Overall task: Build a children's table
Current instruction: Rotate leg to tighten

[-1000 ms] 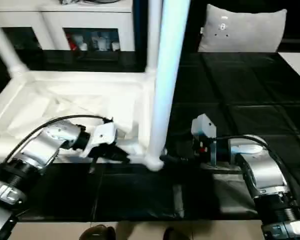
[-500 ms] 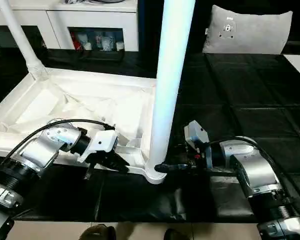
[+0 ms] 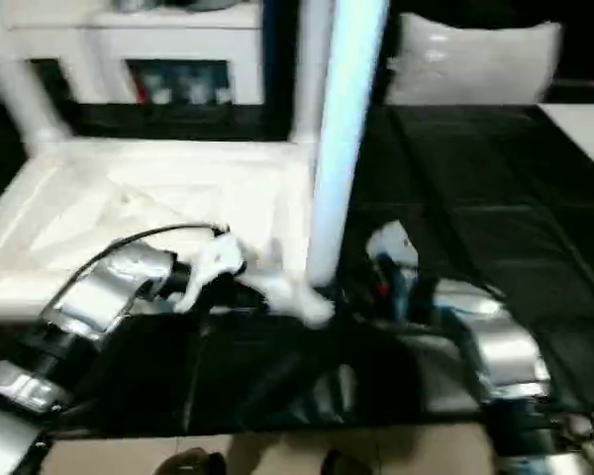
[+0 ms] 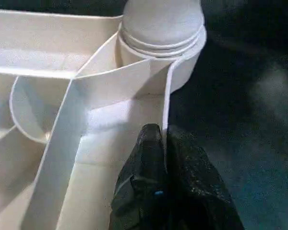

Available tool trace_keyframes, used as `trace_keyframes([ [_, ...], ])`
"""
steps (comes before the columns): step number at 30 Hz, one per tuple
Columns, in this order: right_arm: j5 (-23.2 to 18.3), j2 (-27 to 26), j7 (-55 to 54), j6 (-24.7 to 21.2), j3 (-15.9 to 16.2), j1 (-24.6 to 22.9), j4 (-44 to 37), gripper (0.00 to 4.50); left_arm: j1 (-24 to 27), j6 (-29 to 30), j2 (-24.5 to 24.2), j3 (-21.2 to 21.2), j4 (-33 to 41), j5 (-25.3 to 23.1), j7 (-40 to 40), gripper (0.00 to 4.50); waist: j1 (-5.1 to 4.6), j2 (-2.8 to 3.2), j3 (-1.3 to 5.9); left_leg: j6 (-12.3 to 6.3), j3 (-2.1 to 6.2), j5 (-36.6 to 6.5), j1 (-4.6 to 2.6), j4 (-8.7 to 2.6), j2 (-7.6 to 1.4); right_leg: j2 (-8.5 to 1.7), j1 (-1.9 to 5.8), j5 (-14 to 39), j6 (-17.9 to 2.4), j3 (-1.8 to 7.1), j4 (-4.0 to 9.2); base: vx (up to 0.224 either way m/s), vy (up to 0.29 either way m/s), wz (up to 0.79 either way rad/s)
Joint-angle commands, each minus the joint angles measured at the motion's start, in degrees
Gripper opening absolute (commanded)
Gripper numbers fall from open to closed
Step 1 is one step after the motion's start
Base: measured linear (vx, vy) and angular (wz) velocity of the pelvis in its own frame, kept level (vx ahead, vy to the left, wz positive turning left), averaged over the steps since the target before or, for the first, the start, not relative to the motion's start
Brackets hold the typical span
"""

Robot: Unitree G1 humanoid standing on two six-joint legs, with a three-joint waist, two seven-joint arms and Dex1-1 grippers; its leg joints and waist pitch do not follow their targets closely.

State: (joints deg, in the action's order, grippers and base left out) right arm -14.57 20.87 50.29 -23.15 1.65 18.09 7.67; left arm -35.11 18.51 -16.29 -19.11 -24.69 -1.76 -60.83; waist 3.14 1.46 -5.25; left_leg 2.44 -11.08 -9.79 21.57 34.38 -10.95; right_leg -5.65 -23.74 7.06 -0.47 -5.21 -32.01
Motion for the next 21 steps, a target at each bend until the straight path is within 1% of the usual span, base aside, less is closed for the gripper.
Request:
trace_keyframes([
  [1,2.5,-5.1,-7.7,-1.8,4.2,1.5,2.6,1.88,-3.0,2.8,6.9,0.0,2.1,2.1,6.7,0.0,-0.48,-0.74,3.64,0.79,1.99,-22.2,-0.79,-4.65,-1.43,-3.08,2.5,39.4,-3.7,0.65,5.57,0.0,0.0,0.0],
  [2,3.1,-7.7,-12.5,-2.4,3.1,2.7,4.1,1.88,-3.7,3.6,8.9,0.4,0.8,1.5,9.9,0.0,-1.2,-0.57,3.73,0.89,2.16,-24.2,-1.49,-4.31,-1.26,-3.13,2.3,41.0,-2.7,-0.14,6.29,0.0,0.0,0.0],
  [3,3.4,-9.8,-16.4,-2.9,2.3,3.6,5.3,1.88,-4.2,3.9,10.4,0.8,-0.4,1.0,12.5,0.0,-2.04,-0.48,3.61,0.56,2.32,-25.0,-1.32,-4.19,-1.08,-3.02,2.45,41.6,-1.8,-0.77,6.84,0.0,0.0,0.0],
  [4,3.5,-10.4,-17.6,-3.2,2.0,3.9,5.6,1.88,-4.4,4.1,10.9,0.9,-0.8,0.9,13.4,0.0,-2.27,-0.25,3.68,0.54,2.54,-25.6,-1.41,-4.29,-1.2,-3.05,2.65,41.3,-1.6,-1.11,7.05,0.0,0.0,0.0],
  [5,3.8,-11.7,-19.9,-3.3,1.8,4.6,6.4,1.88,-5.0,4.3,12.0,1.2,-1.8,0.3,15.7,0.0,-2.86,0.41,3.61,0.42,3.09,-28.1,-1.53,-4.62,-1.59,-2.84,3.12,39.4,-1.3,-1.95,7.3,0.0,0.0,0.0],
  [6,4.8,-13.4,-23.2,-2.2,1.5,5.5,7.7,1.88,-6.0,4.1,13.7,2.2,-3.3,-0.3,19.5,0.0,-3.3,0.57,3.46,0.27,3.24,-30.0,-1.65,-4.94,-1.91,-2.7,3.2,38.0,-1.3,-2.3,7.5,0.0,0.0,0.0],
  [7,5.7,-14.7,-25.5,-1.3,1.2,6.2,8.5,1.88,-6.7,4.0,15.0,3.0,-4.3,-0.8,22.1,0.0,-3.92,0.56,3.54,0.31,3.62,-32.7,-1.54,-5.36,-2.36,-2.67,3.69,35.1,-1.4,-2.58,7.22,0.0,0.0,0.0],
  [8,5.9,-15.8,-27.1,-0.4,0.7,6.7,9.4,1.88,-7.3,3.7,16.0,3.5,-5.2,-1.1,24.3,0.0,-4.1,0.76,3.48,0.55,3.71,-35.0,-1.79,-5.73,-2.64,-2.67,3.73,33.3,-1.8,-2.74,6.86,0.0,0.0,0.0],
  [9,6.2,-17.6,-29.3,1.3,-0.3,7.3,10.2,2.43,-8.0,2.8,17.8,4.9,-5.8,-0.9,27.3,0.0,-4.5,0.62,3.49,0.67,3.68,-36.2,-2.04,-5.74,-2.64,-3.04,3.71,32.6,-2.2,-2.72,6.75,0.0,0.0,0.0],
  [10,6.2,-17.6,-29.3,1.3,-0.3,7.3,10.2,2.43,-8.0,2.8,17.8,4.9,-5.8,-0.9,27.3,0.0,-4.65,0.5,3.39,0.59,3.54,-36.0,-2.16,-5.59,-2.44,-3.13,3.55,33.0,-2.3,-2.75,7.02,0.0,0.0,0.0],
  [11,7.1,-18.6,-30.8,2.1,-0.7,7.3,10.1,2.57,-8.1,3.4,19.0,5.9,-5.1,-0.4,28.2,0.0,-4.68,0.35,3.48,0.25,3.29,-34.2,-2.29,-4.99,-1.75,-3.54,3.33,34.9,-2.2,-2.85,7.61,0.0,0.0,0.0],
  [12,7.1,-18.6,-30.8,2.1,-0.7,7.3,10.1,2.73,-8.1,3.4,19.0,5.9,-5.1,-0.4,28.2,0.0,-4.69,0.26,3.49,0.01,3.15,-32.5,-2.05,-4.73,-1.45,-3.8,3.29,35.7,-2.2,-2.77,7.79,0.0,0.0,0.0],
  [13,6.9,-19.0,-31.1,2.5,-1.2,7.0,9.4,2.73,-7.8,3.4,18.5,5.3,-4.7,-1.1,27.8,0.0,-4.4,0.24,3.58,-0.69,3.11,-28.8,-1.57,-4.58,-1.17,-4.1,3.44,36.5,-2.0,-2.65,7.91,0.0,0.0,0.0],
  [14,6.9,-19.0,-31.1,2.5,-1.2,7.0,9.4,2.93,-7.8,3.4,18.5,5.3,-4.7,-1.1,27.8,0.0,-4.32,0.32,3.62,-0.88,3.1,-28.2,-1.55,-4.64,-1.27,-4.08,3.37,35.9,-2.2,-2.48,7.79,0.0,0.0,0.0],
  [15,6.4,-18.8,-31.0,2.9,-1.7,6.8,8.9,2.93,-7.5,3.2,17.8,4.9,-4.6,-1.4,27.2,0.0,-4.25,0.35,3.75,-1.1,3.12,-27.2,-1.32,-4.85,-1.48,-3.99,3.41,33.5,-3.2,-2.14,7.35,0.0,0.0,0.0],
  [16,5.7,-18.1,-30.5,3.4,-2.4,6.7,8.4,3.05,-7.2,2.7,16.8,4.2,-4.7,-1.8,26.5,0.0,-4.17,0.41,3.89,-1.21,3.16,-26.5,-1.12,-4.98,-1.6,-3.96,3.55,31.9,-3.8,-1.92,7.0,0.0,0.0,0.0],
  [17,5.7,-17.2,-30.0,4.0,-2.7,6.5,8.1,3.18,-7.0,2.5,16.2,4.1,-4.8,-1.9,26.0,0.0,-3.98,0.55,4.2,-1.54,3.06,-25.2,-1.06,-5.13,-1.83,-3.89,3.53,28.2,-5.4,-1.45,6.47,0.0,0.0,0.0],
  [18,5.7,-16.6,-29.6,4.5,-2.9,6.4,8.0,3.3,-6.9,2.4,15.9,4.0,-4.9,-2.0,25.7,0.0,-3.8,0.39,4.57,-1.96,2.92,-22.5,-0.5,-5.14,-1.94,-3.84,3.77,23.3,-7.3,-0.95,5.57,0.0,0.0,0.0],
  [19,5.4,-15.4,-27.7,5.0,-2.9,6.1,7.4,3.38,-6.6,1.7,15.3,3.7,-4.8,-2.1,24.9,0.0,-3.57,0.46,4.66,-2.24,2.76,-21.1,-0.43,-5.13,-1.99,-3.88,3.74,21.0,-8.3,-0.73,5.27,0.0,0.0,0.0],
  [20,5.3,-14.2,-26.1,5.4,-3.0,5.7,6.9,3.43,-6.4,1.4,14.7,3.6,-4.7,-2.2,24.2,0.0,-3.21,0.13,4.63,-3.23,2.35,-19.2,-0.24,-4.97,-1.8,-3.69,3.79,18.6,-9.5,-0.46,4.9,0.0,0.0,0.0],
  [21,4.9,-12.8,-23.7,6.4,-3.1,5.2,6.3,3.5,-6.1,0.8,14.0,3.3,-4.7,-2.4,23.2,0.0,-2.9,-0.21,4.7,-4.33,1.98,-17.7,-0.19,-4.64,-1.57,-3.81,3.74,18.2,-10.2,-0.24,4.67,0.0,0.0,0.0],
])
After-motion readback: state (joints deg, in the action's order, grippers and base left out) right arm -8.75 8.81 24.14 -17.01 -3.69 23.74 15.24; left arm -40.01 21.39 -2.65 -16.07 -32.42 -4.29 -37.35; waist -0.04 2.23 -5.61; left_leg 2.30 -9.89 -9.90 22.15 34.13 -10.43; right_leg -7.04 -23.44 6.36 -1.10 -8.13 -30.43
